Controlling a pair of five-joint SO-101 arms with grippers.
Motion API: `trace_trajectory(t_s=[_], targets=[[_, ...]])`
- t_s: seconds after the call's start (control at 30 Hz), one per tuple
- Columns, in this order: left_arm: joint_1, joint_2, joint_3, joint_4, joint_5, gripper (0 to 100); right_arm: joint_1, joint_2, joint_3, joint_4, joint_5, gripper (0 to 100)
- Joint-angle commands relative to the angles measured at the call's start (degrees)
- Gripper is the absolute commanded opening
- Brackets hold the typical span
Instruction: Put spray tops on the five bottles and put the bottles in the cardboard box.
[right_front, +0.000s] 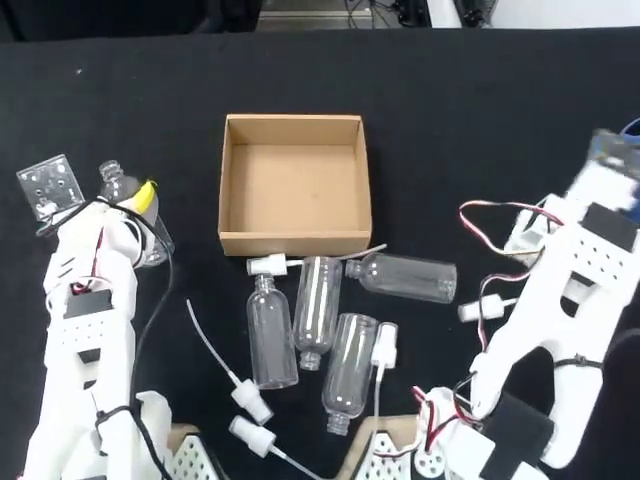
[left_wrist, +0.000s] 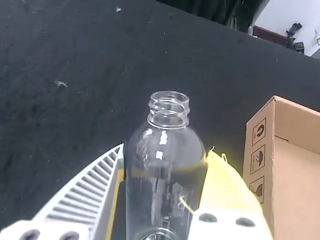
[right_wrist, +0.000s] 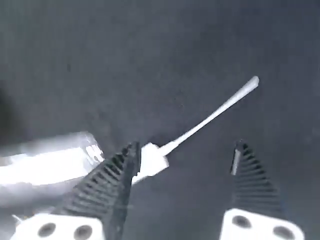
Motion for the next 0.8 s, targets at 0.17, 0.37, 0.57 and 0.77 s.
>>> trace_trajectory(t_s=[0.17, 0.37, 0.57, 0.77], targets=[[-0.6, -2.0, -0.7, -1.0, 0.4, 3, -1.8, 0.0, 1.2, 6.8, 65.1, 26.9], [-0.3, -2.0, -0.7, -0.9, 0.4, 3, -2.3, 0.0, 11.6, 5.3, 92.4, 26.8], [-0.4, -2.0, -0.6, -0.8, 0.4, 3, -1.8, 0.0, 14.6, 5.3, 103.3, 26.6], [-0.3, -2.0, 0.4, -0.8, 0.4, 3, -1.1, 0.1, 20.0, -3.5, 106.7, 26.5]])
